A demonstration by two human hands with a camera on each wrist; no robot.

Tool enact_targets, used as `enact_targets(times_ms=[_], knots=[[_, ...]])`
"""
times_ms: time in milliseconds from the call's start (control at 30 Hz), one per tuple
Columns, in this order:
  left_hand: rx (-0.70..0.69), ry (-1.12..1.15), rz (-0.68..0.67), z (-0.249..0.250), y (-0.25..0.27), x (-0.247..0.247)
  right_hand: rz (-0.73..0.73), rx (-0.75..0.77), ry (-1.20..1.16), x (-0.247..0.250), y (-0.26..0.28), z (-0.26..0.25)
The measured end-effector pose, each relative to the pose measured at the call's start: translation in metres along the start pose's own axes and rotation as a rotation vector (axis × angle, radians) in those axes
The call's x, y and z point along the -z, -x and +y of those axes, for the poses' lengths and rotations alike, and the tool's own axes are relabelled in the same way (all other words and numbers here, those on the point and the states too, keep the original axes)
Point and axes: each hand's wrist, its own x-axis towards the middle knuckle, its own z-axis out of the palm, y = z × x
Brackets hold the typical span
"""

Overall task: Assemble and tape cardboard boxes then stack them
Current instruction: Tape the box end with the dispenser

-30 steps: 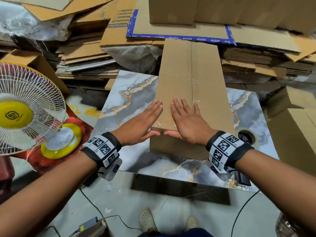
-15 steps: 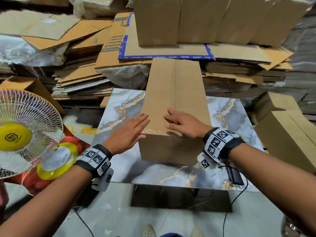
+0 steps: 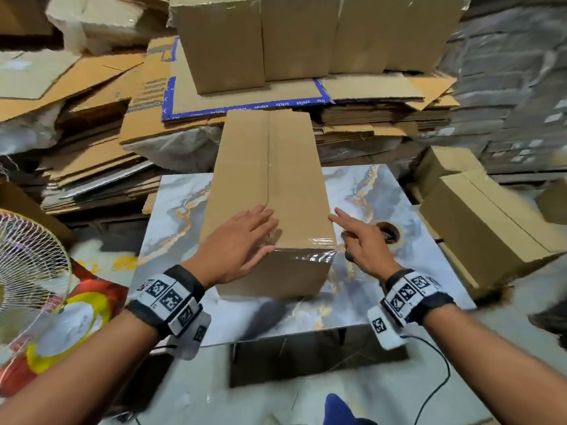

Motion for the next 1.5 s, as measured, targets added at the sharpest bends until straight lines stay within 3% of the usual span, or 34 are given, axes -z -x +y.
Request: enact_targets(times_ms=[133, 267, 467, 600, 900, 1133, 1367, 1500], knots=[[0.016, 0.1, -0.064, 0.014, -0.038, 0.001, -0.074, 0.192, 0.078, -0.006, 0.012, 0.007], [0.086, 0.168, -0.126, 0.014, -0.07, 0.001, -0.036, 0.318, 0.148, -0.007, 0.013, 0.013], [0.016, 0.19, -0.176, 0.01, -0.073, -0.026, -0.048, 0.446, 0.266, -0.005, 0.013, 0.025], [0.037, 0.233, -0.168, 0.004, -0.072, -0.03, -0.049, 0.452, 0.257, -0.014, 0.012, 0.033], [0.053, 0.207, -0.13, 0.015, -0.072, -0.027, 0.098, 0.461, 0.135, -0.039, 0.01, 0.04], [0.057, 0.209, -0.121, 0.014, -0.072, -0.027, 0.066, 0.484, 0.116, -0.036, 0.008, 0.045], [0.051, 0.227, -0.113, 0.014, -0.071, -0.028, 0.212, 0.447, 0.062, -0.06, 0.007, 0.043], [0.05, 0.224, -0.113, 0.013, -0.072, -0.028, 0.191, 0.454, 0.046, -0.054, 0.008, 0.041]])
